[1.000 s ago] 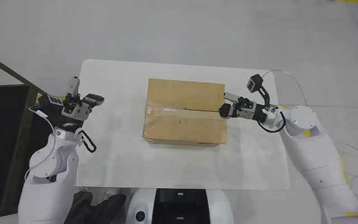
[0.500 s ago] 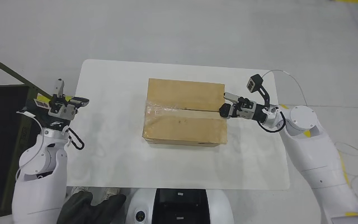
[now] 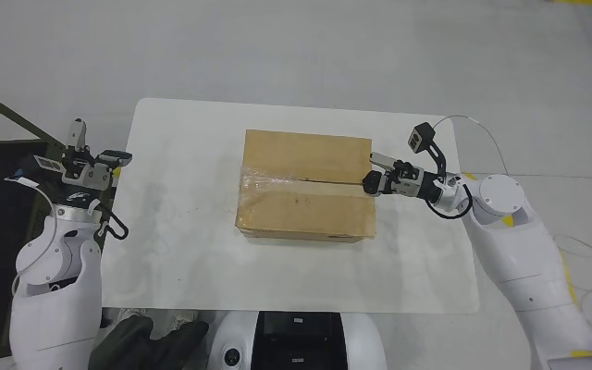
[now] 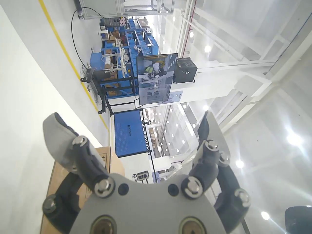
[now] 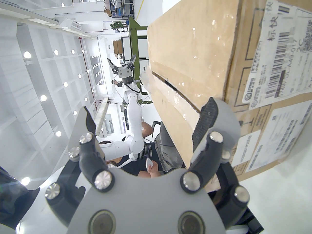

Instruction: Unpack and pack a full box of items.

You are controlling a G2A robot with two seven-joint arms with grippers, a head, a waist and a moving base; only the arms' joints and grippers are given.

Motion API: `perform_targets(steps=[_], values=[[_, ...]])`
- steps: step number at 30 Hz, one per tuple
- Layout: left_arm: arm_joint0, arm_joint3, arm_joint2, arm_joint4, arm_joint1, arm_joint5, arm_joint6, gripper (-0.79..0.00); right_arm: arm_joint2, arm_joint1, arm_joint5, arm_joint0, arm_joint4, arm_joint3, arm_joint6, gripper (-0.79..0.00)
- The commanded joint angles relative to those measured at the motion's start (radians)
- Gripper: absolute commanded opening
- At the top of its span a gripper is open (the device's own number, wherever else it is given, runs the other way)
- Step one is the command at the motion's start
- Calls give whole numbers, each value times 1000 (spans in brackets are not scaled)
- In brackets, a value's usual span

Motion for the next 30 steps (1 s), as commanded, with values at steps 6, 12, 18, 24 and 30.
perform_targets(steps=[6,12,18,24,30], values=[[0,0,0,0,0,0,0,0,0,0,0,0,0,0,0,0],[0,0,0,0,0,0,0,0,0,0,0,0,0,0,0,0],[0,0,0,0,0,0,0,0,0,0,0,0,0,0,0,0],[0,0,0,0,0,0,0,0,1,0,1,-2,-1,0,-8,0],[0,0,0,0,0,0,0,0,34,4,32,-38,-4,-81,-80,0]])
